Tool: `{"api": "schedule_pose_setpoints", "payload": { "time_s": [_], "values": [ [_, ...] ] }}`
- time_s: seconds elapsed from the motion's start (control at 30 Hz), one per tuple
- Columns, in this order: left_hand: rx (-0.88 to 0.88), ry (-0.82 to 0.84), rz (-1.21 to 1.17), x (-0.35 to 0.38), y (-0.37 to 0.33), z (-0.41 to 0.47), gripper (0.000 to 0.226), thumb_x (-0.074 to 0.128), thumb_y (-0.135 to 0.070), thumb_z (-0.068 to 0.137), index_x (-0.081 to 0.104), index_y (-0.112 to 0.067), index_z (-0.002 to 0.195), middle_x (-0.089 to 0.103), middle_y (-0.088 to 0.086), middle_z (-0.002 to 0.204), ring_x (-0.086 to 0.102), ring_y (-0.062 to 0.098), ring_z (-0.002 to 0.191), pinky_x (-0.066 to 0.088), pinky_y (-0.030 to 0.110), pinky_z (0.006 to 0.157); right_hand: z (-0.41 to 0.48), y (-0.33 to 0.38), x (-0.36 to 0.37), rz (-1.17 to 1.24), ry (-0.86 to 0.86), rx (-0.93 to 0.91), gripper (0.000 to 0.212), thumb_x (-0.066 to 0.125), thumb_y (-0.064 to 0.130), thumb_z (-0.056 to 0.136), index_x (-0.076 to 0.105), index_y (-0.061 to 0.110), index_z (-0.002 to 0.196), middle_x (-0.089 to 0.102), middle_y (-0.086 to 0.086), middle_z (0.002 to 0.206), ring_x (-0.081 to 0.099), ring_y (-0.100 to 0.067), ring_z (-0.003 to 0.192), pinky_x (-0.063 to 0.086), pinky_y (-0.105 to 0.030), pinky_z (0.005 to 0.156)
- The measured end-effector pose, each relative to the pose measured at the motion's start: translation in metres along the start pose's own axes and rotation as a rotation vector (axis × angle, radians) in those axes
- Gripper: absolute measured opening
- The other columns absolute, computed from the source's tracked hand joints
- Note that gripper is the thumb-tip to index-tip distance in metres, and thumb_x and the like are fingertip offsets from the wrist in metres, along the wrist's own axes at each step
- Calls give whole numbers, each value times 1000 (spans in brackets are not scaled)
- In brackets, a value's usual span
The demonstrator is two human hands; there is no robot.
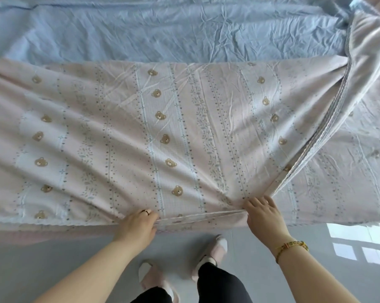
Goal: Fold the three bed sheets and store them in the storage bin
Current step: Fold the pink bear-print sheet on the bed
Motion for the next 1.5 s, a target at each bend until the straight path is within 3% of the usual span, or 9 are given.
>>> {"api": "schedule_pose_setpoints", "payload": {
  "time_s": [0.13,0.4,0.57,0.67,0.93,1.1,1.2,1.3,1.5],
  "values": [
    [77,-34,-30,-21,-43,13,33,79,-39,62,67,-25,89,65,-9,86,62,9,83,45,19,60,23,-55,-10,-57,200,82,26,50,8,86,59,17,109,60,2,113,50,-16,119,-7,-33,112],
    [10,8,-189,-23,-190,83,31,38,-26,94,47,-17,123,54,0,118,50,19,108,32,28,74,71,-202,-31,-56,205,57,34,38,12,93,49,21,124,49,6,131,35,-12,132,-6,-32,115],
    [-105,-99,-222,-59,-270,133,27,36,-26,95,52,-15,115,57,3,98,53,20,89,28,24,65,86,-265,-37,-70,184,-68,28,40,15,89,61,18,107,68,0,102,59,-13,107,17,-30,113],
    [-58,-288,-315,-92,-290,140,27,41,-22,80,67,-16,75,61,-2,68,60,15,58,31,19,48,90,-265,-60,50,-100,-204,27,37,20,70,59,15,55,53,0,38,56,-13,37,55,-28,67],
    [140,-457,-251,-74,-305,86,24,44,-26,70,65,-21,59,58,-8,58,38,7,68,31,22,62,-11,-263,-92,289,-362,-321,23,41,15,63,63,14,58,53,3,47,50,-17,37,38,-18,38],
    [102,-191,-114,-14,-301,77,3,63,-30,55,62,-30,52,55,-17,55,39,11,67,18,5,41,-61,-266,5,159,-147,-198,24,38,12,60,61,18,59,57,2,60,61,-20,54,31,-27,66],
    [37,-91,-82,2,-305,87,34,87,-28,31,57,-29,49,53,-17,52,52,5,49,1,5,49,-60,-263,30,48,-104,-148,31,33,7,58,63,16,58,59,0,62,64,-22,59,30,-30,75],
    [73,-68,-22,-3,-322,93,41,89,-32,21,60,-30,51,55,-16,53,55,5,46,30,12,34,-53,-268,16,8,-181,-154,35,29,4,57,62,14,58,60,1,59,62,-22,65,29,-37,89],
    [88,-70,-125,-17,-377,98,45,82,-47,49,68,-29,88,65,-13,86,63,4,80,46,11,61,-44,-340,-3,-133,-298,-260,31,39,4,60,69,14,59,66,1,62,68,-23,73,1,-39,116]
  ]
}}
Point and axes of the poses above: each hand's wrist, its own z-axis towards the middle knuckle, its own x-axis out of the palm, y = z × x, the point moved 8 cm from there along z, towards the middle knuckle
